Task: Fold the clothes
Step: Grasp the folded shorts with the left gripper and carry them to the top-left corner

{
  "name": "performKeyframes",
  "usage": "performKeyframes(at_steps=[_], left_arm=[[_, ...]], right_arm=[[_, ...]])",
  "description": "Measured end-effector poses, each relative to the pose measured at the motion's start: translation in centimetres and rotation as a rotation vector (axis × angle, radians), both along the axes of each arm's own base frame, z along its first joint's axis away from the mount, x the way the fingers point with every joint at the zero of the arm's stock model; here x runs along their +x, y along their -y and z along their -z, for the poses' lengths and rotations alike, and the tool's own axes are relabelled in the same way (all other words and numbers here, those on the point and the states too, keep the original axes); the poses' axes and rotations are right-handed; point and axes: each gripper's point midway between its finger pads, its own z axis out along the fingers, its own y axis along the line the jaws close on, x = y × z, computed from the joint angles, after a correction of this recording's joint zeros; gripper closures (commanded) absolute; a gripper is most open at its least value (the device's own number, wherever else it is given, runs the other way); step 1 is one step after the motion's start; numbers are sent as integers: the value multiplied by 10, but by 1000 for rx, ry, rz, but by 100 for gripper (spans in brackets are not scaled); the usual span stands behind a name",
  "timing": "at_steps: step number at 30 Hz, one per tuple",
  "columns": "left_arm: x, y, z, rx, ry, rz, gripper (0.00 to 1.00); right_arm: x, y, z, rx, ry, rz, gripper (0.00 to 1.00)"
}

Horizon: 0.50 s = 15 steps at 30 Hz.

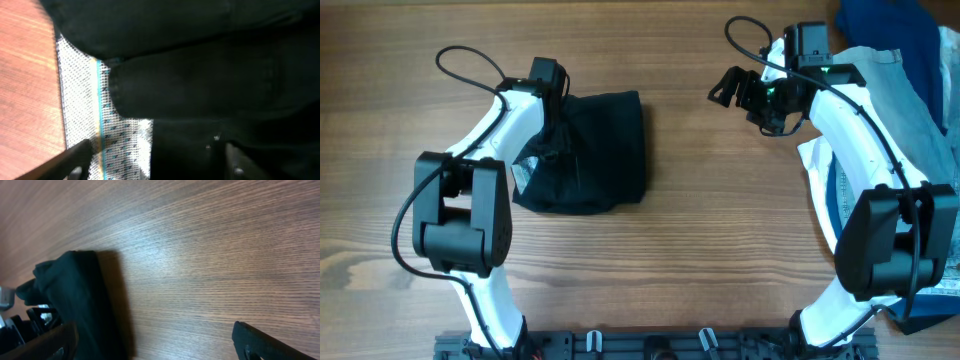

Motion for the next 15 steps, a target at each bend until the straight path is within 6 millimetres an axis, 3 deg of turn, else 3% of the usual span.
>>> performKeyframes(at_steps=[10,12,15], left_arm=[[6,19,8,-90,-8,18,87],[8,22,9,-114,-1,7,94],[11,21,9,-124,16,-20,96]], right_arm=[[0,5,2,-37,6,-4,1],[0,5,2,-38,7,-5,0],[0,5,2,-38,8,-6,0]])
